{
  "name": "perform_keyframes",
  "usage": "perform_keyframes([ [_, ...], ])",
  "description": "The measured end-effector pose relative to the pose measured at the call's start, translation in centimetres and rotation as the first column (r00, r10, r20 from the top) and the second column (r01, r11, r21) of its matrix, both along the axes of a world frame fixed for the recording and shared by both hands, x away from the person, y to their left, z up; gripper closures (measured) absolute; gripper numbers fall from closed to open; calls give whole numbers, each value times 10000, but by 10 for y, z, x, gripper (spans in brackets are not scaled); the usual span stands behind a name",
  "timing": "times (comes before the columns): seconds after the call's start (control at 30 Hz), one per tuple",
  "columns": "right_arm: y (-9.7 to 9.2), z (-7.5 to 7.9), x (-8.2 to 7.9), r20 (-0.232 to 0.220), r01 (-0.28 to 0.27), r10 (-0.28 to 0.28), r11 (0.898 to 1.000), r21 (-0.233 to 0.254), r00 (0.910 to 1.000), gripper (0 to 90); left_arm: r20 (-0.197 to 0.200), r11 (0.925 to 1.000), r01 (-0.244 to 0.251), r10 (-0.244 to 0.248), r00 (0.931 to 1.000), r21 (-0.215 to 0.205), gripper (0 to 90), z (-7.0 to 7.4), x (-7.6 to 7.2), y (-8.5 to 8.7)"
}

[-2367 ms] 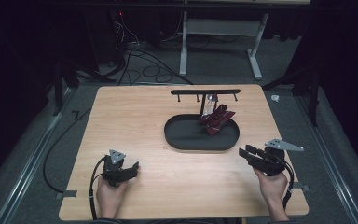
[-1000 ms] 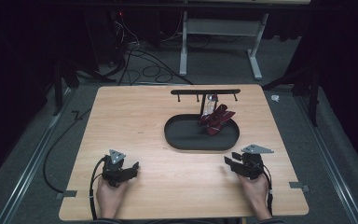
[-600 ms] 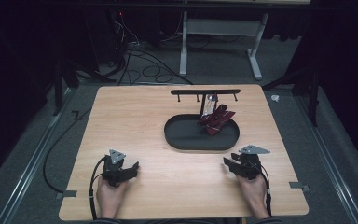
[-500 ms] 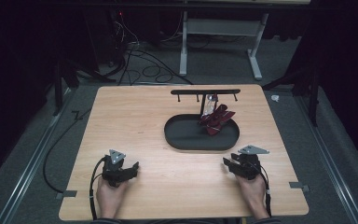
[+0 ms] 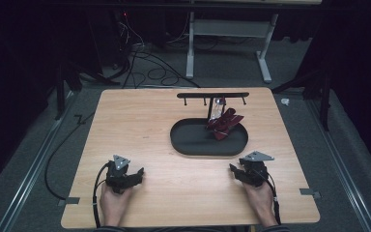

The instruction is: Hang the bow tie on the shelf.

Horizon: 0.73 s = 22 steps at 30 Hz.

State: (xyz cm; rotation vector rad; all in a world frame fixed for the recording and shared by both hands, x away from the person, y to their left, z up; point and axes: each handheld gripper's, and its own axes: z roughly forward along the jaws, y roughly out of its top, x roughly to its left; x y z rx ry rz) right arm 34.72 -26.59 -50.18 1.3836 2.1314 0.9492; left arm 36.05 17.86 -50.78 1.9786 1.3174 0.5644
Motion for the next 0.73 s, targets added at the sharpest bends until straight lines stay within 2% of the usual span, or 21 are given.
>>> perform_keyframes([
  [0.07,3,0,0,61,-71,72,9996,-265,10000,497,11,10000,-7,7,10000,0,252,0,0,0],
  [0.23,3,0,0,28,-53,54,9996,-266,10000,452,-3,10000,5,-5,10000,6,252,0,0,0],
  [0.73,3,0,0,6,-92,92,9997,-247,10000,440,0,10000,0,0,10000,8,252,0,0,0],
])
